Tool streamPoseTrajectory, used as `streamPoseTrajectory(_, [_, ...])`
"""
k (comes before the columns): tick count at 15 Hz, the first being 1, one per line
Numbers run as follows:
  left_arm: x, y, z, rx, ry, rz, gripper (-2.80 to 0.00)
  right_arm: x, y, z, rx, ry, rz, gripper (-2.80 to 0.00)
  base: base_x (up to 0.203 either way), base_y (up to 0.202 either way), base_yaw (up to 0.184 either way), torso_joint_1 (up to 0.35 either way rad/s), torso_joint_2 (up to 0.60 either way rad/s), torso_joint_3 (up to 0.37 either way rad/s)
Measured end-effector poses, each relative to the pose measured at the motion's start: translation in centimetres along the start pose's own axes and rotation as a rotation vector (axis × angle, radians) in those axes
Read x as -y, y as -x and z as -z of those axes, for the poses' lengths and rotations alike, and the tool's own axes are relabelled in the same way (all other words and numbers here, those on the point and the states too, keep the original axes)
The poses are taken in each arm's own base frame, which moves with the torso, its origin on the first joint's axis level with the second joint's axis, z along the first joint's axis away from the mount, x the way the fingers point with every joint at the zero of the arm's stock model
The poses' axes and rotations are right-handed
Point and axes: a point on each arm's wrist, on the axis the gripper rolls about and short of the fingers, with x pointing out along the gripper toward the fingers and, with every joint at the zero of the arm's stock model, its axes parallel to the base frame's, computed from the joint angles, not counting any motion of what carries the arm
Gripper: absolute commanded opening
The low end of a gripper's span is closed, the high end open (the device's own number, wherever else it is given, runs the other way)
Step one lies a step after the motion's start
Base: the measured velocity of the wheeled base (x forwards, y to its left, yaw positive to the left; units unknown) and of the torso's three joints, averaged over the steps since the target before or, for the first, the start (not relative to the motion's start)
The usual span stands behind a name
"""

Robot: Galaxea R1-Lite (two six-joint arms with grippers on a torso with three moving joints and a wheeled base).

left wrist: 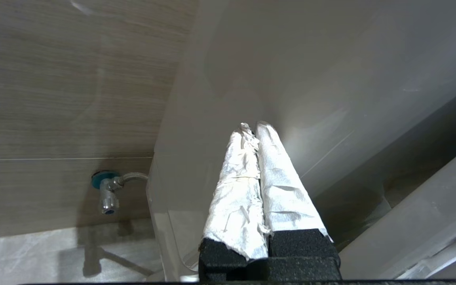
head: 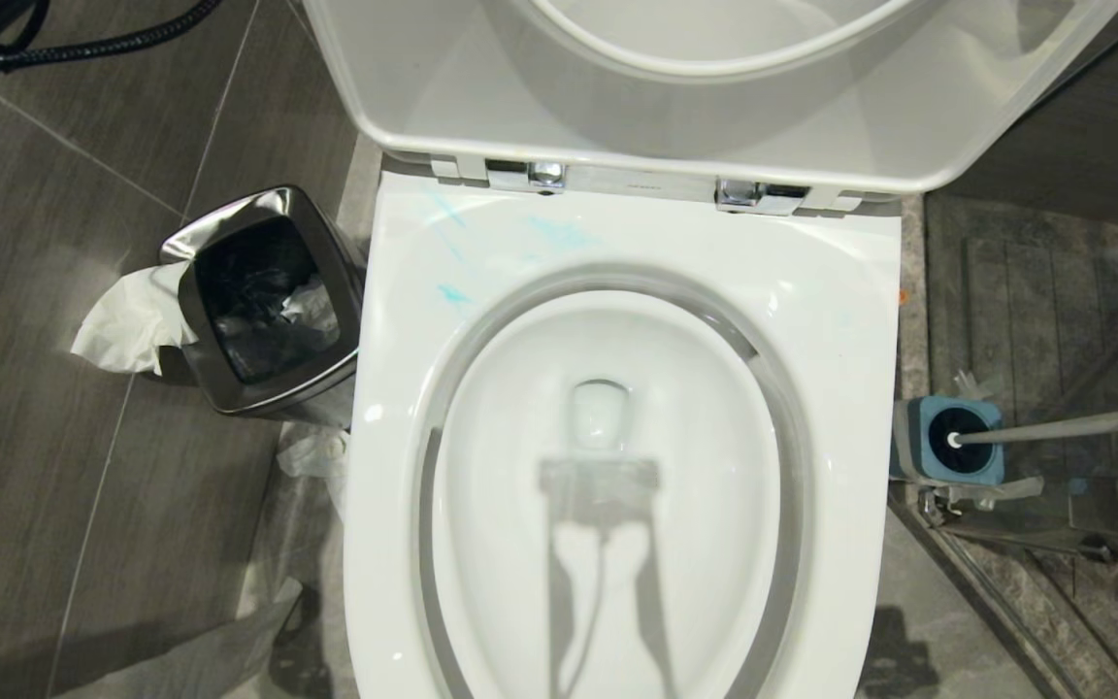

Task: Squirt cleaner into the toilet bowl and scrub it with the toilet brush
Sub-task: Close the toilet lid

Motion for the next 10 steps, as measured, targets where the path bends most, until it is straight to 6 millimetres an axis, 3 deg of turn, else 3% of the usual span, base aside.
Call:
streamPoseTrajectory(5, [-1.4, 0.7, -0.7, 0.007, -0.020, -0.043, -2.80, 0.0, 0.0, 0.0, 0.000, 0.000, 0.000, -2.80, 0.000, 0.000, 0.000, 0.000, 0.00, 0.000])
streamPoseTrajectory(10, [-4.1, 2.5, -1.8, -0.044, 0.000, 0.031, -2.80, 0.0, 0.0, 0.0, 0.000, 0.000, 0.000, -2.80, 0.000, 0.000, 0.000, 0.000, 0.00, 0.000])
